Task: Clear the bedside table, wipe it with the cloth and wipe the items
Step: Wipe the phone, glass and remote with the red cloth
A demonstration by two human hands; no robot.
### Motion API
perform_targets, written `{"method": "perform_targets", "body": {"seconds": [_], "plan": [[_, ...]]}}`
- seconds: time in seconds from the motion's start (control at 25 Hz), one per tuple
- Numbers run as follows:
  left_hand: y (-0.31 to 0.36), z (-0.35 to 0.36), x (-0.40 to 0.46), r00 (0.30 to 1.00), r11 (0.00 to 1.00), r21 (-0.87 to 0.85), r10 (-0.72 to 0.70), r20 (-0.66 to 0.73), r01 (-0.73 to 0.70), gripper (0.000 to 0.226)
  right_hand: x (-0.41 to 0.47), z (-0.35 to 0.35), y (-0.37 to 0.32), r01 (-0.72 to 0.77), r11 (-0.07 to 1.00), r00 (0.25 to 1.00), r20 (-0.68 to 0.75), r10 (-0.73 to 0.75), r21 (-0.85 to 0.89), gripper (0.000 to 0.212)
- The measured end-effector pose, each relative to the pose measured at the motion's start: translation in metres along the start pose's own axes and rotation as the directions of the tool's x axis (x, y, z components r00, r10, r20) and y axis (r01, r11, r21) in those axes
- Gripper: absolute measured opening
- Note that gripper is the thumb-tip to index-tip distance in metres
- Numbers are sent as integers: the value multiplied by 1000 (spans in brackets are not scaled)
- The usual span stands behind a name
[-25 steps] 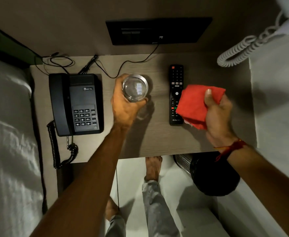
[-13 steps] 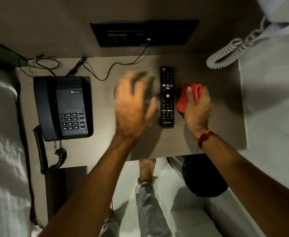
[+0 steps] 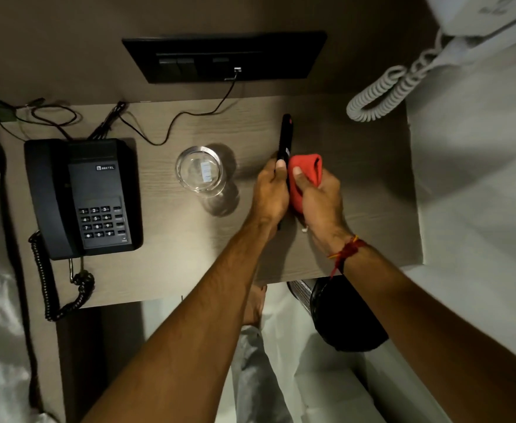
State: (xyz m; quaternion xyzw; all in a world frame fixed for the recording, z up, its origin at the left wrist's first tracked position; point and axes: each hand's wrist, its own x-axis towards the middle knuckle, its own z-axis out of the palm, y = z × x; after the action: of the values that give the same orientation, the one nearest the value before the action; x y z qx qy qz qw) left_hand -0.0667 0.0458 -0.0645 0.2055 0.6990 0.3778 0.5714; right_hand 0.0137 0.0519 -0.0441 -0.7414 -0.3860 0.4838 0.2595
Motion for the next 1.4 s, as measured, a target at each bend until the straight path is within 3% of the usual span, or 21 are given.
{"method": "perform_targets", "body": {"seconds": [0.08, 0.16, 0.24, 0.32, 0.4, 0.48, 0.56, 0.68, 0.8, 0.84, 0.92, 0.96, 1.0, 1.08, 1.12, 1.2, 1.28, 1.32, 1.4], "plan": [[0, -4, -6, 995, 962, -260, -69, 74, 86, 34, -6, -10, -4, 65, 996, 997, 42, -63, -54, 22], [-1, -14, -12, 979, 854, -485, -124, 159, 187, 35, -9, -25, -19, 235, 959, 971, 70, -227, -157, 26], [-1, -21, -18, 958, 743, -619, -104, 265, 252, 40, -5, -37, -40, 439, 842, 896, 76, -438, -314, 35], [3, -22, -24, 932, 700, -648, -69, 357, 300, 41, 3, -40, -63, 601, 668, 786, 171, -594, -439, 50], [11, -20, -29, 907, 674, -641, -104, 408, 366, 36, 4, -33, -79, 708, 455, 690, 391, -609, -540, 65], [18, -22, -31, 885, 661, -626, -129, 447, 413, 33, -7, -26, -79, 769, 212, 613, 603, -510, -603, 70], [20, -29, -32, 876, 685, -591, -149, 458, 425, 32, -25, -30, -65, 798, 117, 567, 671, -478, -591, 66], [21, -42, -33, 852, 639, -604, -168, 496, 477, 41, -59, -47, -41, 825, 200, 549, 664, -507, -529, 64], [22, -44, -31, 825, 666, -550, -181, 536, 503, 56, -89, -69, -17, 881, 149, 454, 717, -528, -448, 53], [21, -42, -31, 842, 679, -560, -167, 513, 476, 54, -94, -74, -15, 871, 239, 488, 695, -528, -430, 50], [15, -38, -32, 861, 657, -598, -165, 480, 459, 51, -93, -78, -24, 689, 643, 700, 535, -473, -334, 46], [14, -35, -35, 863, 642, -608, -180, 472, 467, 50, -82, -78, -34, 584, 774, 786, 410, -463, -245, 39], [12, -33, -37, 870, 652, -607, -179, 459, 454, 52, -68, -74, -49, 539, 819, 833, 270, -484, -196, 36], [10, -29, -39, 881, 712, -572, -140, 451, 406, 57, -36, -65, -75, 576, 766, 814, 115, -569, -286, 38], [13, -27, -39, 881, 726, -565, -122, 457, 393, 57, -21, -59, -83, 601, 723, 793, 140, -593, -340, 41], [19, -22, -38, 884, 696, -598, -113, 455, 397, 52, -9, -49, -85, 645, 605, 763, 355, -540, -467, 56], [23, -20, -34, 885, 648, -644, -104, 454, 407, 42, -23, -46, -67, 726, 412, 687, 549, -476, -551, 69], [23, -23, -33, 876, 627, -654, -103, 470, 424, 41, -32, -50, -57, 759, 355, 648, 584, -489, -545, 71], [21, -26, -33, 873, 625, -646, -123, 471, 437, 50, -47, -66, -39, 810, 338, 585, 623, -520, -478, 72]]}}
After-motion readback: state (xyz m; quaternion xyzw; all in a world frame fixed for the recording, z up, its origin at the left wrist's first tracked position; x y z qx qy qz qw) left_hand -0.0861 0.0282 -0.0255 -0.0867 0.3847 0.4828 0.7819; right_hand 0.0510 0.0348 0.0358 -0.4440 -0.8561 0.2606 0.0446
